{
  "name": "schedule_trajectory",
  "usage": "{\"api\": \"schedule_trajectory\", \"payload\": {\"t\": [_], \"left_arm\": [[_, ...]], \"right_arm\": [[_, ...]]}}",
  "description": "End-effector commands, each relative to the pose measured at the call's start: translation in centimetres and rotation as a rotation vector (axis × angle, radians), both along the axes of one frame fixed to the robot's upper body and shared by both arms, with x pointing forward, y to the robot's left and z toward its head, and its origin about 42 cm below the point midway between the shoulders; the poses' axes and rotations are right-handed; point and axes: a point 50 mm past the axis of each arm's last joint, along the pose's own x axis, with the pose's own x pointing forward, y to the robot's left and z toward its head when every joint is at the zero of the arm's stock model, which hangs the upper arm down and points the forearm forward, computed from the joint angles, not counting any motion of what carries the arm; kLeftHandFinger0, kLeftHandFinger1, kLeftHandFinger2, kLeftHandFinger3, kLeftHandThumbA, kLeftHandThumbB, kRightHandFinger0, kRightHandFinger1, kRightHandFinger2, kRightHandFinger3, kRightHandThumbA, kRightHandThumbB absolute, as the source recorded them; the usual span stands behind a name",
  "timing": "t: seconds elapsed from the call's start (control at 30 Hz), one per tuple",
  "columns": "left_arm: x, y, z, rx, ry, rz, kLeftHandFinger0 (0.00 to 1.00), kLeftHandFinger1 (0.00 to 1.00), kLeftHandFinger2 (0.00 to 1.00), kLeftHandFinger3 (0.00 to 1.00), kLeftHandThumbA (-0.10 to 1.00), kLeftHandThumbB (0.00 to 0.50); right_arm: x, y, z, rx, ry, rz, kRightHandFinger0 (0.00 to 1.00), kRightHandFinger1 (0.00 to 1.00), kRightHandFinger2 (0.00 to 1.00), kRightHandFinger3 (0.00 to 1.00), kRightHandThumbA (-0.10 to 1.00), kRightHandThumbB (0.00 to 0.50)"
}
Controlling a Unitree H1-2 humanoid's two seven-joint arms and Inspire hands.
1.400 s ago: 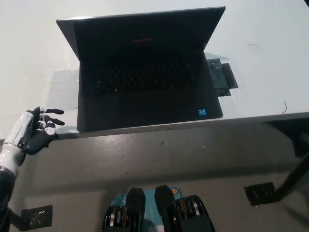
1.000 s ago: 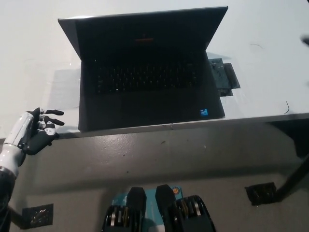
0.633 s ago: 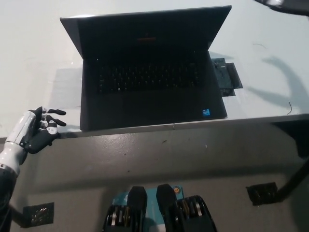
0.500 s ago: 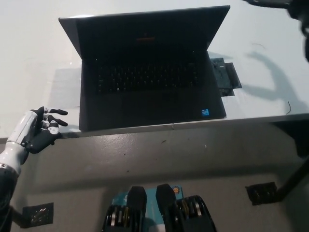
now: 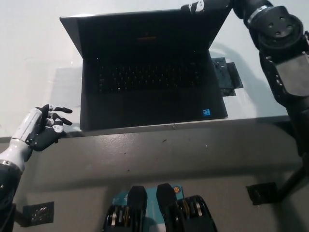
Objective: The robot uses its right hand to push down on the lid of a laptop kept in the middle of the desk to close it
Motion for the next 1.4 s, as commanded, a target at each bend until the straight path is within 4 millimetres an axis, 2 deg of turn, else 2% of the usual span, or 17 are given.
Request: {"api": "schedule_trajectory", "payload": {"t": [0.0, 0.07, 0.23, 0.37, 0.5, 0.6, 0.7, 0.77, 0.83, 0.9, 1.0, 1.07, 1.17, 1.2, 1.23, 1.27, 1.37], "left_arm": [[0.7, 0.7, 2.5, 0.061, -0.072, -0.025, 0.33, 0.39, 0.5, 0.59, -0.1, 0.004], [0.8, 0.7, 2.6, 0.071, -0.076, -0.03, 0.33, 0.4, 0.51, 0.6, -0.1, 0.004], [0.7, 0.7, 2.7, 0.061, -0.072, -0.033, 0.33, 0.4, 0.51, 0.6, -0.1, 0.0], [0.9, 0.8, 2.9, 0.071, -0.071, -0.033, 0.35, 0.4, 0.52, 0.61, -0.1, 0.002], [1.0, 1.0, 3.2, 0.074, -0.084, -0.041, 0.34, 0.4, 0.53, 0.61, -0.1, 0.003], [1.1, 1.0, 3.4, 0.075, -0.079, -0.037, 0.34, 0.4, 0.53, 0.61, -0.1, 0.0], [1.2, 1.1, 3.6, 0.076, -0.077, -0.032, 0.33, 0.4, 0.52, 0.61, -0.1, 0.003], [1.2, 1.2, 3.5, 0.074, -0.074, -0.029, 0.32, 0.39, 0.51, 0.6, -0.1, 0.003], [1.2, 1.2, 3.5, 0.082, -0.073, -0.022, 0.33, 0.4, 0.52, 0.61, -0.1, 0.007], [1.2, 1.1, 3.4, 0.073, -0.071, -0.023, 0.33, 0.39, 0.51, 0.61, -0.1, 0.007], [1.2, 1.2, 3.4, 0.077, -0.073, -0.017, 0.32, 0.39, 0.51, 0.61, -0.1, 0.008], [1.2, 1.2, 3.4, 0.076, -0.08, -0.02, 0.31, 0.38, 0.51, 0.6, -0.1, 0.006], [1.4, 1.1, 3.7, 0.076, -0.086, -0.019, 0.32, 0.38, 0.5, 0.6, -0.1, 0.007], [1.5, 1.1, 3.7, 0.075, -0.085, -0.016, 0.27, 0.36, 0.49, 0.59, -0.1, 0.009], [1.5, 1.1, 3.8, 0.075, -0.086, -0.017, 0.27, 0.36, 0.49, 0.59, -0.1, 0.008], [1.6, 1.1, 3.9, 0.074, -0.087, -0.02, 0.27, 0.36, 0.49, 0.59, -0.1, 0.004], [1.6, 1.0, 3.9, 0.075, -0.089, -0.022, 0.3, 0.38, 0.49, 0.59, -0.1, 0.004]], "right_arm": [[0.1, 1.4, 3.7, -0.087, -0.177, 0.065, 0.89, 0.79, 0.76, 0.85, 1.0, 0.266], [0.2, 1.5, 2.9, -0.105, -0.164, 0.068, 0.9, 0.79, 0.76, 0.86, 1.0, 0.282], [0.0, 1.6, -0.1, -0.119, -0.142, 0.086, 0.88, 0.77, 0.75, 0.85, 1.0, 0.24], [-0.7, 1.0, -2.5, -0.142, -0.102, 0.09, 0.88, 0.78, 0.77, 0.9, 1.0, 0.239], [-1.4, 0.4, -3.7, -0.125, -0.081, 0.099, 0.86, 0.76, 0.75, 0.88, 1.0, 0.229], [-3.1, -0.5, -5.4, -0.054, -0.015, 0.093, 0.88, 0.79, 0.77, 0.9, 1.0, 0.217], [-5.2, -1.6, -8.4, 0.0, 0.051, 0.087, 0.93, 0.82, 0.8, 0.94, 1.0, 0.269], [-5.7, -1.9, -9.1, -0.002, 0.064, 0.084, 0.97, 0.83, 0.8, 0.92, 1.0, 0.271], [-7.0, -2.5, -10.4, 0.021, 0.098, 0.08, 0.94, 0.82, 0.79, 0.92, 1.0, 0.274], [-8.0, -3.3, -11.6, 0.039, 0.13, 0.071, 0.95, 0.82, 0.79, 0.94, 1.0, 0.237], [-8.8, -3.8, -12.5, 0.064, 0.158, 0.064, 0.98, 0.85, 0.82, 0.98, 1.0, 0.218], [-10.1, -4.6, -14.5, 0.109, 0.2, 0.047, 1.0, 0.87, 0.82, 1.0, 1.0, 0.213], [-11.4, -4.8, -16.0, 0.131, 0.239, 0.026, 1.0, 0.87, 0.83, 1.0, 1.0, 0.208], [-11.8, -4.7, -16.6, 0.152, 0.265, 0.016, 1.0, 0.86, 0.81, 1.0, 1.0, 0.211], [-12.3, -4.7, -17.1, 0.171, 0.278, 0.029, 0.99, 0.86, 0.83, 1.0, 1.0, 0.188], [-12.6, -4.6, -17.5, 0.18, 0.285, 0.034, 1.0, 0.87, 0.83, 1.0, 1.0, 0.174], [-13.6, -4.5, -18.9, 0.198, 0.321, 0.044, 1.0, 0.89, 0.88, 1.0, 1.0, 0.175]]}}
